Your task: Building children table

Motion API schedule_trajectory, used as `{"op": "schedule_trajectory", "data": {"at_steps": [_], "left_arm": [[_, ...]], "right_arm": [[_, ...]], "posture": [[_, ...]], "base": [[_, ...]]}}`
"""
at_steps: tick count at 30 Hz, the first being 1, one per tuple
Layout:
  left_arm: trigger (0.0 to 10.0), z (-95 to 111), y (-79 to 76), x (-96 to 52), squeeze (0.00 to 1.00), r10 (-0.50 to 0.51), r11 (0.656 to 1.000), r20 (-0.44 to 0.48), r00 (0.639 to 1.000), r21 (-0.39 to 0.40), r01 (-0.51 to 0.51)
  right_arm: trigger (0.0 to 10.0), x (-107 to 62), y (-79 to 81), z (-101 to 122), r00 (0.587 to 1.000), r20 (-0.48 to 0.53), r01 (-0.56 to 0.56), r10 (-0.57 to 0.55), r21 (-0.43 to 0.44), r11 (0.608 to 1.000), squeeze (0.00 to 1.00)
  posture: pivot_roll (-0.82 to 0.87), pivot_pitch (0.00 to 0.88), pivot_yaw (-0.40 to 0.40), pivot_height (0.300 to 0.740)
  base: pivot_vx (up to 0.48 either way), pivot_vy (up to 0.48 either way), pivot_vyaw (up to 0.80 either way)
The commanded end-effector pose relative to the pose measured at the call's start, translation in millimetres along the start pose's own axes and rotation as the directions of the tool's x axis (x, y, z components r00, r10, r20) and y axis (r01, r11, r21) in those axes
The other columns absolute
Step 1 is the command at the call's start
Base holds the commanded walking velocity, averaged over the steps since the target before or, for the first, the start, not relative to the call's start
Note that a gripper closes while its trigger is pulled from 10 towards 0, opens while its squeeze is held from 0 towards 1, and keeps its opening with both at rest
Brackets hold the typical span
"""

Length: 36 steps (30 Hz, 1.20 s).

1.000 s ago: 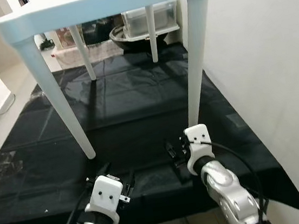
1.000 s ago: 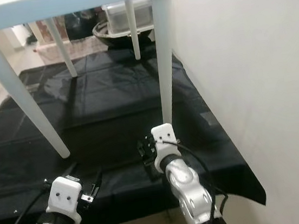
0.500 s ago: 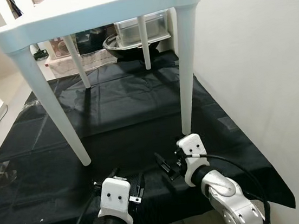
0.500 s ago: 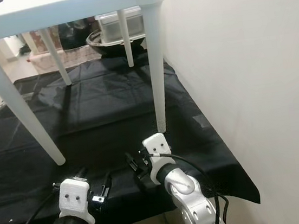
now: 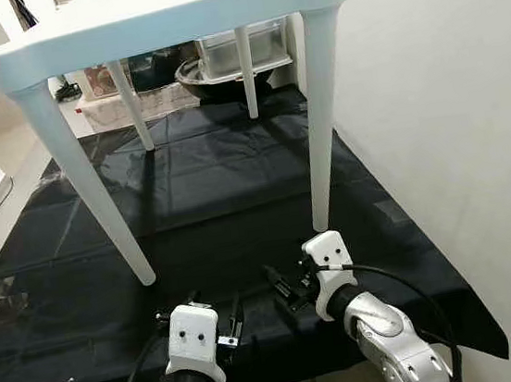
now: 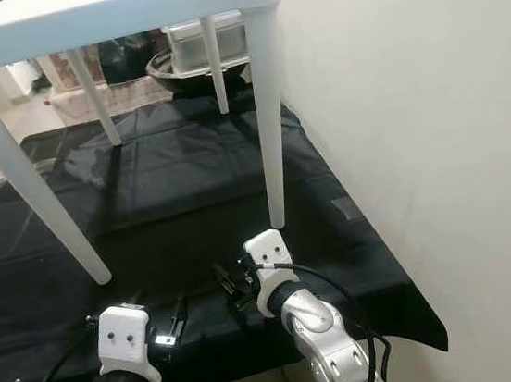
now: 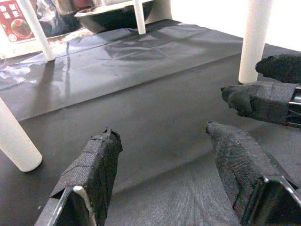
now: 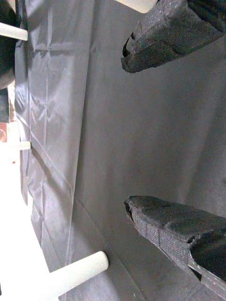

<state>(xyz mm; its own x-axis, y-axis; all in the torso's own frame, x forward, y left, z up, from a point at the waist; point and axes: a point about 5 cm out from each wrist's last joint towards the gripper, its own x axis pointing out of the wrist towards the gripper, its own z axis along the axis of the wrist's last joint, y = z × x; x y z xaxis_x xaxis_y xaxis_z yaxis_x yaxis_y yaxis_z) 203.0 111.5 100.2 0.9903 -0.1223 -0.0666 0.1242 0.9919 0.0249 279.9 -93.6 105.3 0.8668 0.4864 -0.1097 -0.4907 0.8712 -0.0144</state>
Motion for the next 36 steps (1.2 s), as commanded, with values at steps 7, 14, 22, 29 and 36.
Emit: {"op": "schedule_trajectory", "data": {"at_steps": [7, 14, 22, 29, 36], "left_arm": [[10.0, -8.0, 1.2, 0.6, 0.00, 0.001, 1.000, -0.039, 0.999, 0.011, -0.001], [10.0, -8.9, 0.3, 1.0, 0.00, -0.001, 1.000, -0.041, 0.999, 0.014, 0.001], [10.0, -8.8, 0.1, 1.8, 0.00, 0.000, 1.000, -0.041, 0.999, 0.014, 0.001], [10.0, -8.5, 0.2, 2.1, 0.00, 0.001, 1.000, -0.042, 0.999, 0.015, 0.000], [10.0, -8.0, 1.1, 2.4, 0.00, 0.002, 1.000, -0.042, 0.999, 0.017, -0.001]], "right_arm": [[10.0, 2.2, 5.5, -4.4, 1.000, -0.016, -0.019, 0.019, -0.005, 1.000, 0.00], [10.0, 1.9, 5.5, -4.4, 1.000, -0.017, -0.021, 0.021, -0.010, 1.000, 0.00], [10.0, 2.3, 5.1, -4.0, 1.000, -0.020, -0.023, 0.023, -0.013, 1.000, 0.00], [10.0, 3.2, 5.2, -4.1, 0.999, -0.024, -0.026, 0.025, -0.011, 1.000, 0.00], [10.0, 4.1, 7.2, -4.4, 0.999, -0.031, -0.039, 0.039, -0.013, 0.999, 0.00]], "posture": [[-0.09, 0.000, 0.062, 0.740], [-0.08, 0.000, 0.061, 0.740], [-0.08, 0.000, 0.056, 0.740], [-0.07, 0.000, 0.051, 0.740], [-0.05, 0.000, 0.051, 0.740]], "base": [[-0.227, 0.000, 0.00], [-0.291, 0.000, 0.00], [-0.316, 0.000, 0.00], [-0.316, 0.000, 0.00], [-0.316, 0.000, 0.00]]}}
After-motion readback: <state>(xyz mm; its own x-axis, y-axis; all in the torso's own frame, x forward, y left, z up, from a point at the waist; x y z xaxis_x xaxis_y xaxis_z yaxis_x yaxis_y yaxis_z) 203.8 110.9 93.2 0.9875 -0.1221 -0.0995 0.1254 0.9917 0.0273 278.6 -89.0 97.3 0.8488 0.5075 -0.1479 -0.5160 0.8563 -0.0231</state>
